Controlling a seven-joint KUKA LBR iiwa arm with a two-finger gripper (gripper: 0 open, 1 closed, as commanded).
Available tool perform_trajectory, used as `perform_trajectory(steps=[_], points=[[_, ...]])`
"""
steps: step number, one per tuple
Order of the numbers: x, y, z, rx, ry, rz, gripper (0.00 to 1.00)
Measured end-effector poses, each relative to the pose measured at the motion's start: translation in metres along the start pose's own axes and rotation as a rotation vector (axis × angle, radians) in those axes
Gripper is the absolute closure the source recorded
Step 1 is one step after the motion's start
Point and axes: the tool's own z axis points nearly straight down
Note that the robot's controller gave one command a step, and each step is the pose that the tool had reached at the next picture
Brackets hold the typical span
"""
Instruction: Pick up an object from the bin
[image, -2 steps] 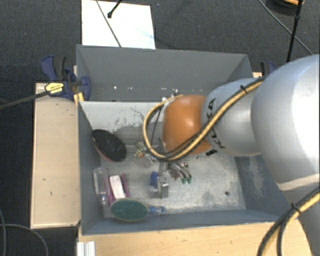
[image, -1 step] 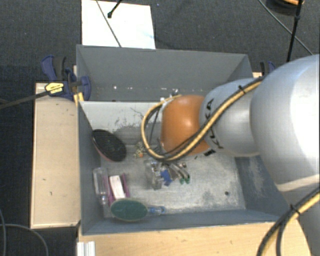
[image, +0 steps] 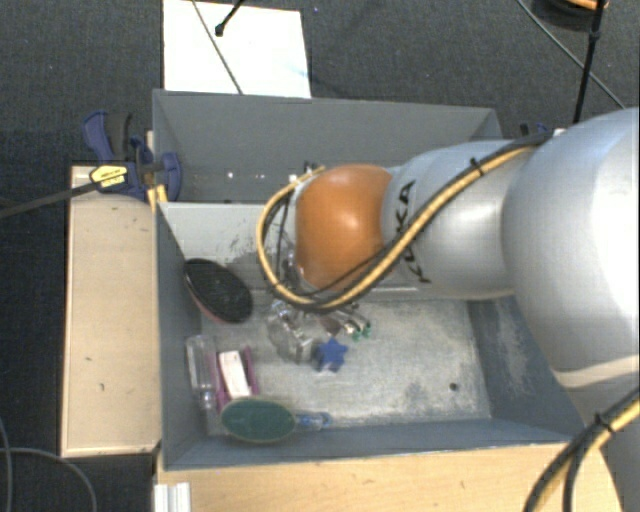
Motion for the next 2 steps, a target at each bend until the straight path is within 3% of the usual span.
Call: perform_trajectory(steps=[1, 2], points=[[0.001, 0.000, 0.000, -0.001, 0.001, 0.004, 0.00], [0.041, -0.070, 0.010, 0.002, 0.007, -0.069, 0.00]])
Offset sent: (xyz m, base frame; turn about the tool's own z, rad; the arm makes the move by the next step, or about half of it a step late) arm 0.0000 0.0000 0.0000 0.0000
